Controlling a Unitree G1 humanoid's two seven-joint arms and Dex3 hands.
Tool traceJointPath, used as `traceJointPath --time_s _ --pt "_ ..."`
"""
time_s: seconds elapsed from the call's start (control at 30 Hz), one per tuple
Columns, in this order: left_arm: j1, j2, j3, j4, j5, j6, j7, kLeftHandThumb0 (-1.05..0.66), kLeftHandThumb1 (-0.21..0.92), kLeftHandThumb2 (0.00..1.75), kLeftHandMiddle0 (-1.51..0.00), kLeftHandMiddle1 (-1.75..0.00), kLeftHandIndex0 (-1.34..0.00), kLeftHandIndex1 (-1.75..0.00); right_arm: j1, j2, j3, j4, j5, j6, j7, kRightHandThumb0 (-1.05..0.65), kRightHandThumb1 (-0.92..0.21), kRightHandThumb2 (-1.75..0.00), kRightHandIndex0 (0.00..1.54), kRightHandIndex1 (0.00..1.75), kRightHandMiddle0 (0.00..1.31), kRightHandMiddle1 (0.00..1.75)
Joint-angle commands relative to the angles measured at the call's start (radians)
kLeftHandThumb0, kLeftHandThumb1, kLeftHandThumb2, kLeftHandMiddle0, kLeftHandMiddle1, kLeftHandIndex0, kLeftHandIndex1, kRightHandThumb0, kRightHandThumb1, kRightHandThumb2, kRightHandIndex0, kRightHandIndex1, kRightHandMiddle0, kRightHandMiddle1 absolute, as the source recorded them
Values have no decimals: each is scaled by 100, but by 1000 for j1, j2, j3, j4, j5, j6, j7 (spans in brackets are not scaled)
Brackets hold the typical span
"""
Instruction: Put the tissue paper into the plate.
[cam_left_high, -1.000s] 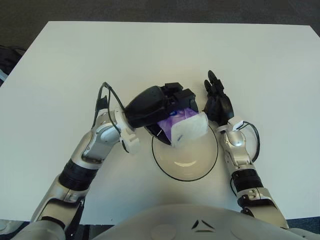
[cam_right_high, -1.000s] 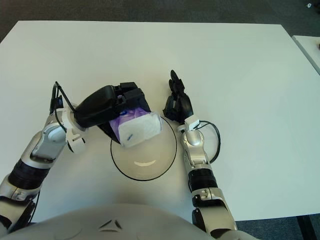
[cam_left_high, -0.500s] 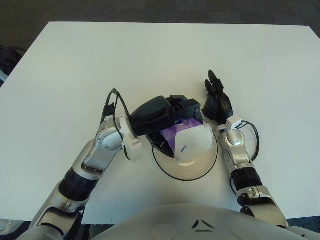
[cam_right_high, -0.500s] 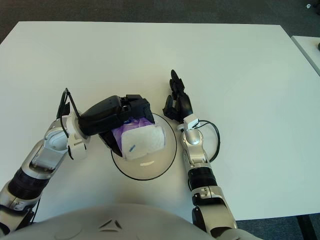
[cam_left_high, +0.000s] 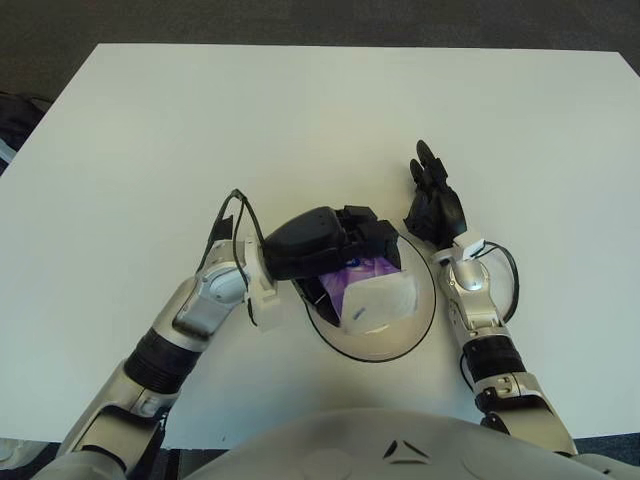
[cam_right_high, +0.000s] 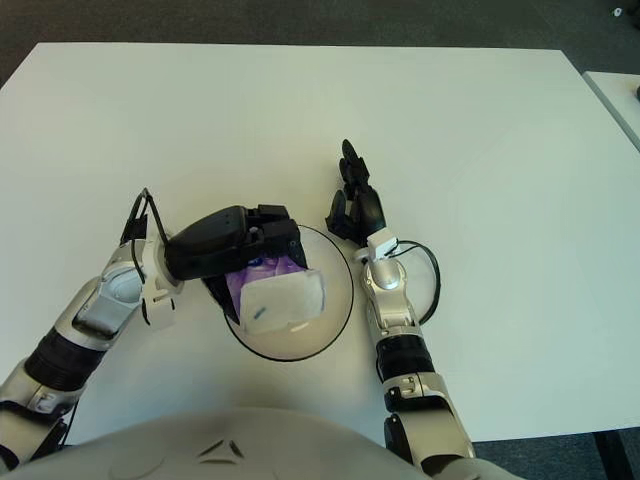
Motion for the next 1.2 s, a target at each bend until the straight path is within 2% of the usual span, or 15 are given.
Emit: traceJointPath --time_s 0.0,0.1,0.2,0.47,0.77,1.17 --pt "-14 3 -30 13 12 33 -37 -43 46 113 -115 -175 -49 -175 204 23 24 134 -5 154 8 -91 -92 -106 0 0 0 1" --pt "-7 5 -40 3 32 66 -54 -42 48 111 -114 -175 -48 -175 208 25 25 127 -4 158 7 -90 -92 -106 0 0 0 1" --pt "-11 -5 -48 23 98 47 -27 -42 48 110 -113 -175 -48 -175 211 25 26 127 -9 154 4 -90 -92 -106 0 0 0 1" --pt "-53 -40 -51 133 198 -35 73 -42 49 109 -111 -175 -47 -175 213 26 31 140 -29 133 -18 -91 -92 -107 0 0 0 2" --pt "-78 -76 -39 280 357 -194 302 -42 50 108 -110 -175 -47 -175 222 19 43 148 -57 109 -42 -90 -92 -110 2 1 0 4" --pt "-113 -80 -57 355 446 -276 423 -41 53 104 -109 -175 -44 -175 216 25 40 180 -49 90 -37 -89 -92 -112 4 1 0 7"
